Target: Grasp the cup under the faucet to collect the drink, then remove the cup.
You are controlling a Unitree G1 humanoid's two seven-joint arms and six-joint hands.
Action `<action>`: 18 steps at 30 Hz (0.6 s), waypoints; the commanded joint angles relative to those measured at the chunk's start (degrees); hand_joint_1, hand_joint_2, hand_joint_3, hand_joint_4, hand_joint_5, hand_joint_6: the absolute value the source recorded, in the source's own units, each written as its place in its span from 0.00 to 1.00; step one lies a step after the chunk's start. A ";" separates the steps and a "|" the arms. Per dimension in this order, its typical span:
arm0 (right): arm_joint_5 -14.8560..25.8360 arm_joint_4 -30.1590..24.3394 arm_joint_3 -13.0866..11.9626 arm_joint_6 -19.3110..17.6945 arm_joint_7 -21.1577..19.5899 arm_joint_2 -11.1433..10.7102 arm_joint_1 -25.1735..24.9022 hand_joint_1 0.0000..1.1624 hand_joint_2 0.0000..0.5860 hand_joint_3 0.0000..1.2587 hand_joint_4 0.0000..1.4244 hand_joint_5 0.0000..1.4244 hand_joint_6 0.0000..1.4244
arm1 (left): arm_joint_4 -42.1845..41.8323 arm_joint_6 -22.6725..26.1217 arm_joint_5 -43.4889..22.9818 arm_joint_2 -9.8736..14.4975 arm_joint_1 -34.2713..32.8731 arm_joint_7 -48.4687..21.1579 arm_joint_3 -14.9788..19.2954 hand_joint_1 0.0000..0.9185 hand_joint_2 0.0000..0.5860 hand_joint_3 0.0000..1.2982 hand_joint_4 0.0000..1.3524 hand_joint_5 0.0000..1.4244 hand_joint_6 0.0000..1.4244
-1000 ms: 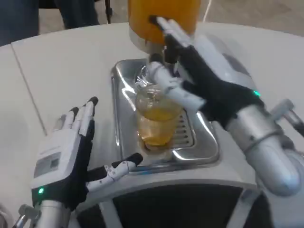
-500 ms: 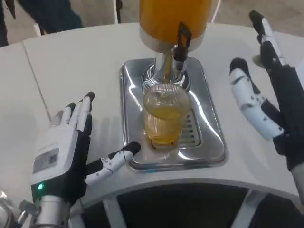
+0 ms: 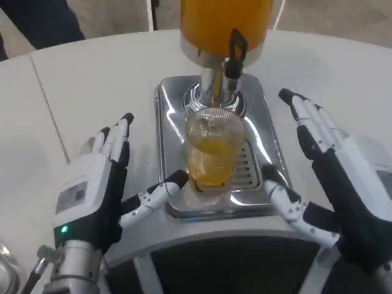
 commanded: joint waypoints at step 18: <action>-13.66 1.28 1.25 -6.20 3.70 -4.14 4.28 0.69 0.56 0.00 0.00 0.00 0.06 | 7.73 -8.02 -3.74 -2.11 -5.11 2.25 -2.95 0.22 0.11 0.00 0.00 0.00 0.00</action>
